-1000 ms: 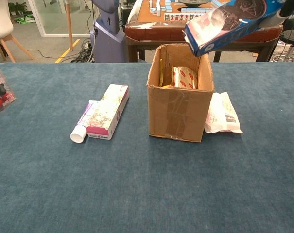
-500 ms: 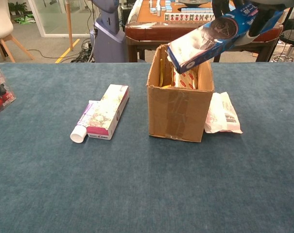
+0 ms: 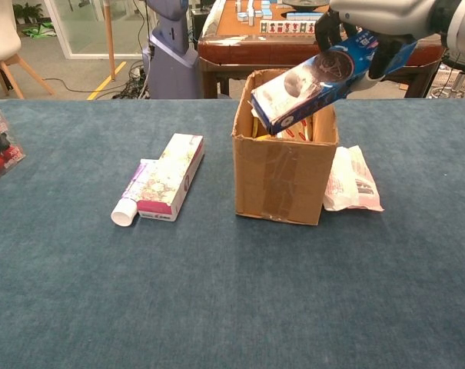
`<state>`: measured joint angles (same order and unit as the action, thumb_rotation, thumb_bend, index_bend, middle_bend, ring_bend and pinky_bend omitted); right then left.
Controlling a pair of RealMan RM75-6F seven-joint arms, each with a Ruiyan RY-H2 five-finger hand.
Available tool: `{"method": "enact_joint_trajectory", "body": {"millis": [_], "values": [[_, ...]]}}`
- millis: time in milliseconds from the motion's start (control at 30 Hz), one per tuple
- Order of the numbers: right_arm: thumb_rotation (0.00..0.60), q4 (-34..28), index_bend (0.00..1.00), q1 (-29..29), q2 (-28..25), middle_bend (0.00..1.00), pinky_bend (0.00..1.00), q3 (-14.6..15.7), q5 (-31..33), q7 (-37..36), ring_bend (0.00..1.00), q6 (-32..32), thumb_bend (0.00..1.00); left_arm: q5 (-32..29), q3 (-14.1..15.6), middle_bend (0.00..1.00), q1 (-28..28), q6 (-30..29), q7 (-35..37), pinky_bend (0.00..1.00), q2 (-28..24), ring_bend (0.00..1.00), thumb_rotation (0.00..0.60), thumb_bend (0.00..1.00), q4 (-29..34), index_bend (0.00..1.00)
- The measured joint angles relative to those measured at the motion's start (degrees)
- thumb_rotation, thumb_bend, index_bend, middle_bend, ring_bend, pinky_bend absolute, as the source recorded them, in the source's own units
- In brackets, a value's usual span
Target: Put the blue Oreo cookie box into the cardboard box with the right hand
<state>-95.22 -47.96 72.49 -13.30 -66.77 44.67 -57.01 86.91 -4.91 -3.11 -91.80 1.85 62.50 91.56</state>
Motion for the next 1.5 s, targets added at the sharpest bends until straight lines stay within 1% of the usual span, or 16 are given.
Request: {"method": "enact_joint_trajectory", "body": {"millis": [167, 300, 367, 500, 667, 800, 1000, 1100, 1233, 1333, 1500], "values": [[0.6, 1.85, 0.32, -1.22, 1.72, 0.33, 0.4, -0.3, 0.32, -1.26, 0.26, 0.18, 0.09, 0.01, -0.01, 0.29, 0.0, 0.02, 0.12, 0.41, -0.03, 0.26, 0.6, 0.11, 0.03, 0.29], [0.6, 3.36, 0.26, -1.92, 3.05, 0.26, 0.36, -0.45, -0.61, -2.94, 0.21, -0.1, 0.05, 0.09, 0.02, 0.29, 0.02, -0.01, 0.24, 0.41, -0.09, 0.26, 0.6, 0.11, 0.02, 0.29], [0.6, 3.96, 0.22, -2.2, 3.61, 0.22, 0.34, -0.42, -1.37, -3.89, 0.18, -0.34, 0.03, 0.09, 0.03, 0.29, 0.03, -0.01, 0.31, 0.41, -0.13, 0.26, 0.6, 0.11, 0.05, 0.29], [0.6, 4.54, 0.19, -2.36, 4.06, 0.17, 0.33, -0.19, -2.51, -5.35, 0.15, -0.9, 0.01, 0.16, 0.06, 0.29, 0.07, -0.03, 0.43, 0.41, -0.19, 0.26, 0.6, 0.11, 0.08, 0.29], [0.6, 3.81, 0.19, -1.61, 3.42, 0.16, 0.33, 0.15, -3.74, -6.91, 0.15, -2.47, 0.01, 0.21, 0.07, 0.29, 0.11, -0.12, 0.38, 0.41, -0.22, 0.26, 0.6, 0.11, 0.13, 0.29], [0.6, 0.85, 0.19, -0.04, 1.54, 0.18, 0.33, 0.6, -3.99, -6.39, 0.14, -4.64, 0.01, 0.2, 0.09, 0.29, 0.09, -0.02, 0.3, 0.41, -0.19, 0.26, 0.6, 0.11, 0.07, 0.29], [0.6, -7.32, 0.2, 5.07, -3.88, 0.19, 0.33, 2.07, -3.14, -3.21, 0.14, -10.72, 0.01, 0.23, 0.14, 0.3, -0.03, 0.2, 0.02, 0.41, -0.1, 0.26, 0.6, 0.11, 0.05, 0.29], [0.6, -11.64, 0.2, 8.5, -7.82, 0.19, 0.33, 3.44, -2.26, -1.3, 0.15, -13.76, 0.01, 0.29, 0.15, 0.3, -0.13, 0.32, -0.29, 0.41, 0.01, 0.26, 0.6, 0.11, 0.01, 0.29], [0.6, -16.81, 0.23, 13.73, -12.98, 0.19, 0.33, 5.7, -1.38, 0.54, 0.15, -18.67, 0.01, 0.49, 0.34, 0.3, -0.27, 0.63, -0.65, 0.41, 0.17, 0.26, 0.6, 0.11, 0.14, 0.29], [0.6, -19.01, 0.23, 17.52, -15.4, 0.2, 0.33, 7.51, -1.39, 0.72, 0.15, -22.08, 0.01, 1.17, 0.64, 0.3, -0.34, 0.69, -1.02, 0.41, 0.14, 0.26, 0.6, 0.11, 0.62, 0.29], [0.6, -20.12, 0.23, 23.35, -16.61, 0.2, 0.33, 10.44, -2.93, -1.27, 0.15, -26.83, 0.01, 2.8, 1.4, 0.3, -0.41, 0.55, -2.11, 0.41, 0.38, 0.26, 0.6, 0.11, 1.39, 0.29]]}}
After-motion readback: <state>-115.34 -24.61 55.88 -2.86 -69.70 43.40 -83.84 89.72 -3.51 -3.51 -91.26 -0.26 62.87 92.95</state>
